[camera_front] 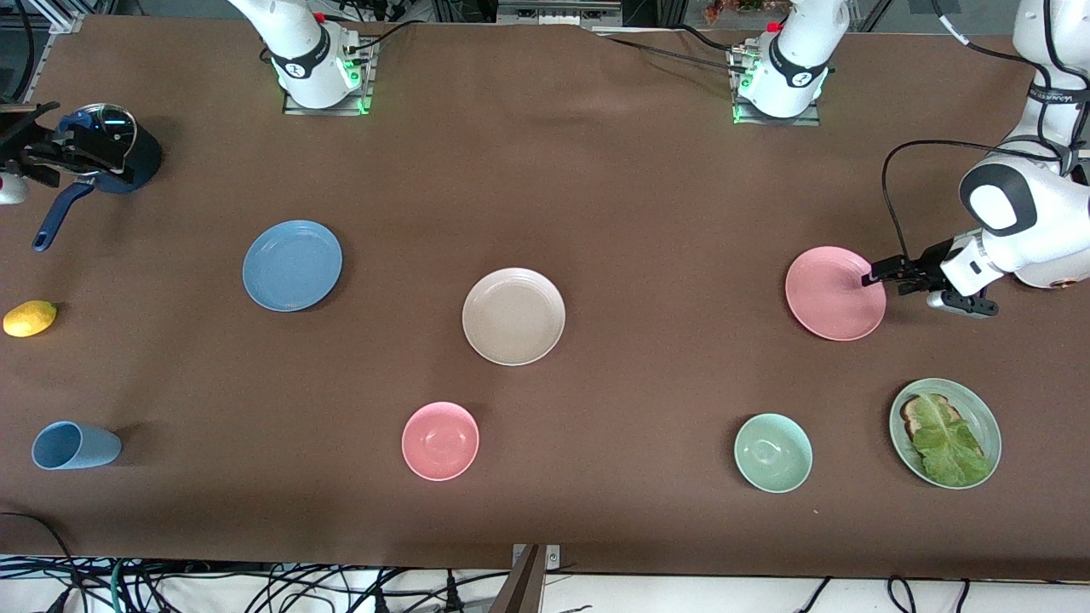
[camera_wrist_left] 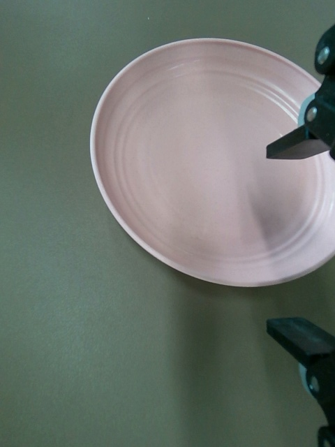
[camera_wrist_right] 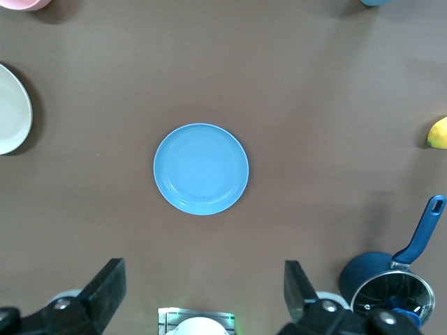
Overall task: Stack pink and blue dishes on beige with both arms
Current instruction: 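Slide the pink plate with the left gripper onto the beige plate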
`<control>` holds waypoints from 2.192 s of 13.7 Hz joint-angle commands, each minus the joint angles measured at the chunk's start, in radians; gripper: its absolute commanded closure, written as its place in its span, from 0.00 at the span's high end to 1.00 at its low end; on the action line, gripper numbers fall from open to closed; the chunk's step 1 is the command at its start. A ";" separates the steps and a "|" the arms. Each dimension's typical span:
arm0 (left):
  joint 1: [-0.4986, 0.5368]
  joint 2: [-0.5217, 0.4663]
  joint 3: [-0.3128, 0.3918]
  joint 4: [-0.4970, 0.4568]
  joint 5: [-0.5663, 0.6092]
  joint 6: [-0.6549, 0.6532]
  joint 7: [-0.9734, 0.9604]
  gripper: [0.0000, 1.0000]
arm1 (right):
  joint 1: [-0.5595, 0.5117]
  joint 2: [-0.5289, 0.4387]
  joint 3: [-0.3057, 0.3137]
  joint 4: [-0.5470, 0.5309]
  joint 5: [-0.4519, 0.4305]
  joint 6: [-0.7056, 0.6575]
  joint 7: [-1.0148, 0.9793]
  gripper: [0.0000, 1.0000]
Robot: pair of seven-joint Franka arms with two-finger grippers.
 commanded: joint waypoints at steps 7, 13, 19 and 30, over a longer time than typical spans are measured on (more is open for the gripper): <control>0.011 0.047 -0.004 0.015 -0.131 0.015 0.143 0.37 | -0.005 0.000 0.001 0.012 0.014 -0.023 -0.006 1.00; 0.012 0.041 -0.003 0.016 -0.126 0.003 0.162 0.00 | -0.005 0.000 0.001 0.012 0.012 -0.024 -0.006 1.00; 0.005 0.015 -0.006 0.060 -0.126 -0.090 0.112 0.00 | -0.005 0.000 0.001 0.012 0.012 -0.024 -0.006 1.00; -0.315 -0.095 -0.165 0.203 0.021 -0.187 -0.766 0.00 | -0.005 0.000 0.001 0.012 0.014 -0.024 -0.008 1.00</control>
